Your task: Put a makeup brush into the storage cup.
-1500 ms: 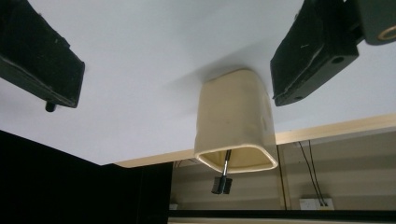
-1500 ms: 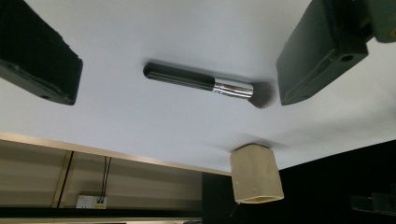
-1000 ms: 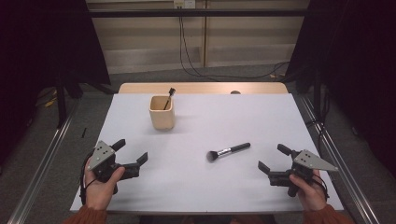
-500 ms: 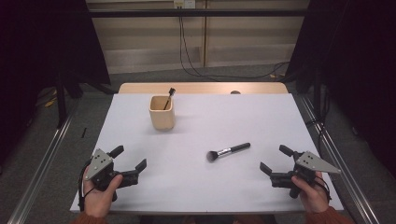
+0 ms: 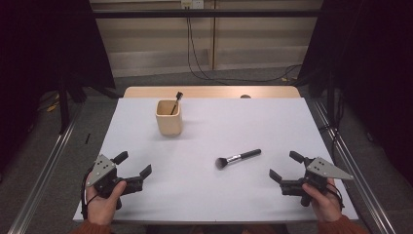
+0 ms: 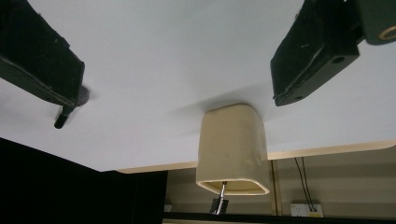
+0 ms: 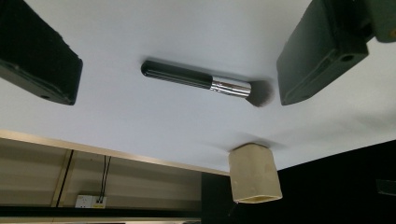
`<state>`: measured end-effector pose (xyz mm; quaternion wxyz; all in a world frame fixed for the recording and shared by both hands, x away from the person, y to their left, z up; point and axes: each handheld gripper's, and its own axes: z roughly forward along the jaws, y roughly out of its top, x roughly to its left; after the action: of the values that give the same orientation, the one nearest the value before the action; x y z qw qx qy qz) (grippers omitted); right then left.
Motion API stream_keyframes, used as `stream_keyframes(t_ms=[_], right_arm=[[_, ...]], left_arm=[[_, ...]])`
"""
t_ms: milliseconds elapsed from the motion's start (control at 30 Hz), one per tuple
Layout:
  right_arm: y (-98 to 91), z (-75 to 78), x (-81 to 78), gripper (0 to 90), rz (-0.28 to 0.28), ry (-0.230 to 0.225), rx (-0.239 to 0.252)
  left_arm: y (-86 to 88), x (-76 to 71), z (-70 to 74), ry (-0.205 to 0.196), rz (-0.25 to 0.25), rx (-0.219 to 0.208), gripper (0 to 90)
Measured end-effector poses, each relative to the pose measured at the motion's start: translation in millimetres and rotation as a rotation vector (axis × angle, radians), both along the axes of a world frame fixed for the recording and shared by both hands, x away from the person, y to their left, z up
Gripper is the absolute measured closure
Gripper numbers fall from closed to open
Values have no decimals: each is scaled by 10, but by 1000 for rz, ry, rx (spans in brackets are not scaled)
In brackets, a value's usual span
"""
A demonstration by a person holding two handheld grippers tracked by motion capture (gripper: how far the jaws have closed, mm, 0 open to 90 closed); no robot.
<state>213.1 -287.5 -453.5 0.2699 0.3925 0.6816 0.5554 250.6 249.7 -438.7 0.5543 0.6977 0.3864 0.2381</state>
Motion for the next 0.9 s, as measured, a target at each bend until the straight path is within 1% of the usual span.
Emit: stream_keyframes(t_ms=[33, 100, 167, 400, 500, 567, 600, 633, 700, 833, 867, 900], right_arm=[[6, 5, 15, 0, -1, 7, 1], [24, 21, 45, 1, 15, 9, -13], [58, 43, 65, 0, 23, 3, -14], [129, 69, 152, 0, 49, 8, -43], [140, 71, 193, 0, 57, 23, -33], [143, 77, 224, 0, 62, 25, -30], [149, 81, 241, 1, 61, 30, -27], [158, 86, 263, 3, 56, 36, -24], [180, 95, 304, 15, 50, 47, -18], [241, 148, 364, 13, 67, 42, -27], [255, 171, 390, 14, 72, 49, -31], [269, 192, 418, 15, 70, 46, -29]], left_arm=[[1, -1, -2, 1, 0, 0, 30], [10, -9, 4, -1, 1, -3, 30], [14, -20, 8, 6, 15, -26, 30], [20, -34, 23, 0, 4, -3, 30], [4, -47, 29, -4, 6, -5, 30], [-11, -53, 36, -10, -1, 19, 30], [-18, -55, 37, -8, -8, 15, 30], [-21, -53, 36, -1, -14, 3, 30], [-20, -51, 34, -5, -8, 11, 30], [-11, -57, 39, -6, 0, 3, 30], [-14, -59, 39, -4, 4, 0, 30], [-13, -63, 43, -3, 14, 8, 30]])
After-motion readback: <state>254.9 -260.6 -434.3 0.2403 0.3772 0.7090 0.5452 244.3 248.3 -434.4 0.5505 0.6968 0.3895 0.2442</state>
